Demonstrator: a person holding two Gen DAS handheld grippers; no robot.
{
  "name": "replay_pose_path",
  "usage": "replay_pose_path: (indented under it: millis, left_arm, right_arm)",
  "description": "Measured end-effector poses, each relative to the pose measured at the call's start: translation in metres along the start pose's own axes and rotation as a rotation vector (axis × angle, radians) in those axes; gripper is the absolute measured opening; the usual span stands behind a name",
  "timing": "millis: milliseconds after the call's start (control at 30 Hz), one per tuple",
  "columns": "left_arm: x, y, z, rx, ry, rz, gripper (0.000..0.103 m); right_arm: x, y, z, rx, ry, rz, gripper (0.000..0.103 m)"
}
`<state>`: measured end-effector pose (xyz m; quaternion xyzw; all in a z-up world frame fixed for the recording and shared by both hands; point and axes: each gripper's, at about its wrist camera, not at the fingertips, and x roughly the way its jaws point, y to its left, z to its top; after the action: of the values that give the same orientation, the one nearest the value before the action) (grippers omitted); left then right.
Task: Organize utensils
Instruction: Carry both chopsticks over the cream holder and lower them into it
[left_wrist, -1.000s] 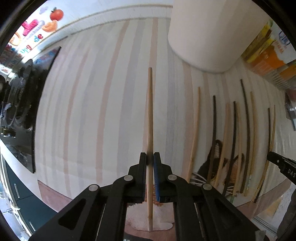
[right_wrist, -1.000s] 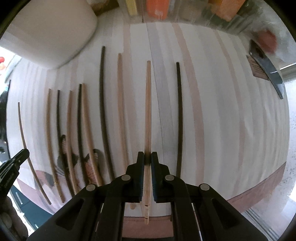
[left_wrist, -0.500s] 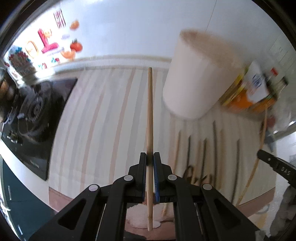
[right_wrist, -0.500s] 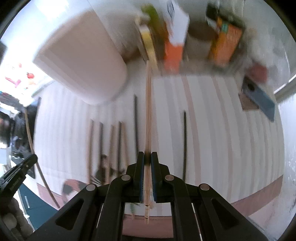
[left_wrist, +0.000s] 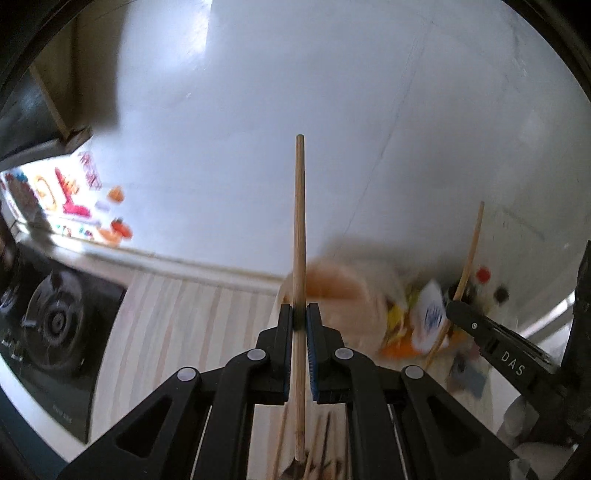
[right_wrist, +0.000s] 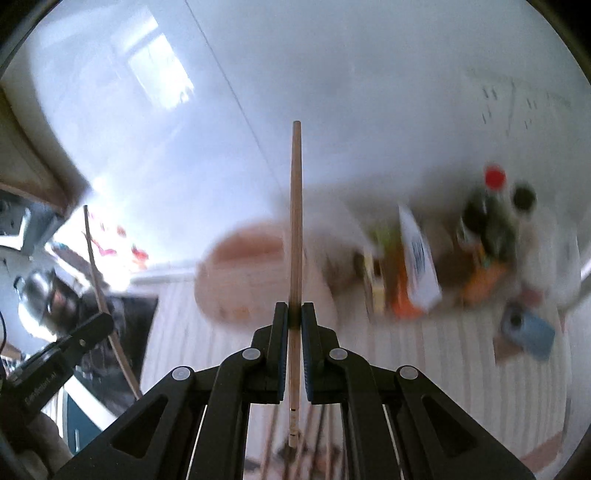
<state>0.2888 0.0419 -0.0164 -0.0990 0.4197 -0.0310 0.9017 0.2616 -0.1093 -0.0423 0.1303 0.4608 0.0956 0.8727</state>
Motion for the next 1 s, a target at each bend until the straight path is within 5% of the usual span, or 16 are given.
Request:
replay_pose_path:
  millis: [233,433,1000]
  left_arm:
    - [0.037,-0.004,0.047,-0.04,-0.052,-0.027,0.005]
    - [0.065,0.0,0.072,-0.058,-0.095,-0.029,0.005]
    - [0.11,0.002,0.062,0.01,-0.101,0.003,0.005]
  right_arm:
    - [0.014,0.021,0.059,-0.005,-0.158,0.006,0.007]
    - [0.038,0.03,0.077,0.0,-0.237,0.012,0.007]
    - [0.106,0.037,0.03,-0.039,-0.32,0.032,0.007]
